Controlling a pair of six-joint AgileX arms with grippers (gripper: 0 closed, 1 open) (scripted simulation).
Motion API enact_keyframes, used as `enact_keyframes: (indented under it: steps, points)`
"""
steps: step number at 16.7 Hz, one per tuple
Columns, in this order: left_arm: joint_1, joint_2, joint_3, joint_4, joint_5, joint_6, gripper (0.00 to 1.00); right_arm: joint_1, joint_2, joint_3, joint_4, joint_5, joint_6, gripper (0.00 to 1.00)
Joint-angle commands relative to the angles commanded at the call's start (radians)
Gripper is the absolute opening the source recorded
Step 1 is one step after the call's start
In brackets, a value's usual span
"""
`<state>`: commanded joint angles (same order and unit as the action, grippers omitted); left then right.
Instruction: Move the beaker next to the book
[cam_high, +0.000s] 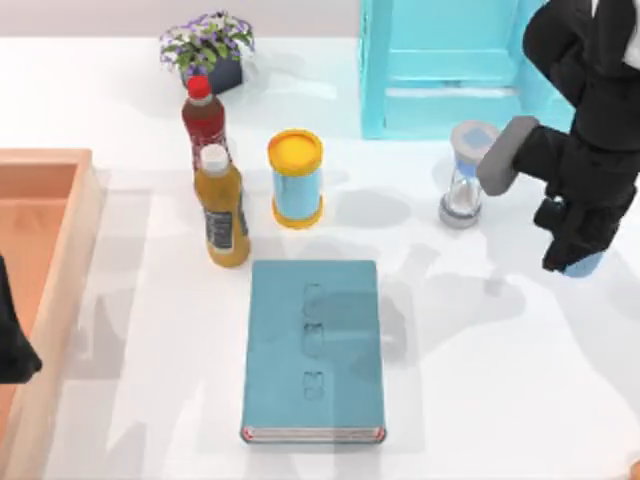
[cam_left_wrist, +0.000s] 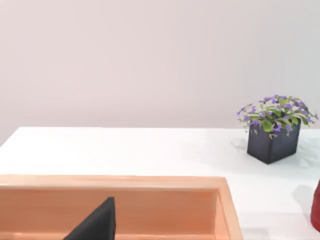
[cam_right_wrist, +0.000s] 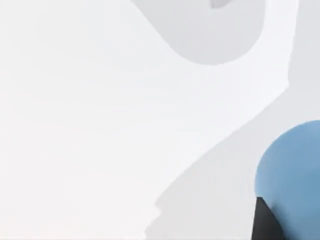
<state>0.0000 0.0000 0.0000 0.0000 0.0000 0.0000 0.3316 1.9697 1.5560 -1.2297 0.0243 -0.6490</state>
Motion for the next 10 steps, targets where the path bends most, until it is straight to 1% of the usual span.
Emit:
enact_keyframes:
  steps: [6, 8, 10]
  points:
    - [0.000, 0.000, 0.000, 0.000, 0.000, 0.000, 1.00, 0.302, -0.028, 0.011, -0.068, -0.010, 0.764, 0.00]
    - [0.000, 0.000, 0.000, 0.000, 0.000, 0.000, 1.00, 0.378, -0.050, 0.010, -0.079, -0.011, 0.983, 0.00]
    - [0.000, 0.000, 0.000, 0.000, 0.000, 0.000, 1.00, 0.441, -0.078, 0.006, -0.083, -0.009, 1.173, 0.00]
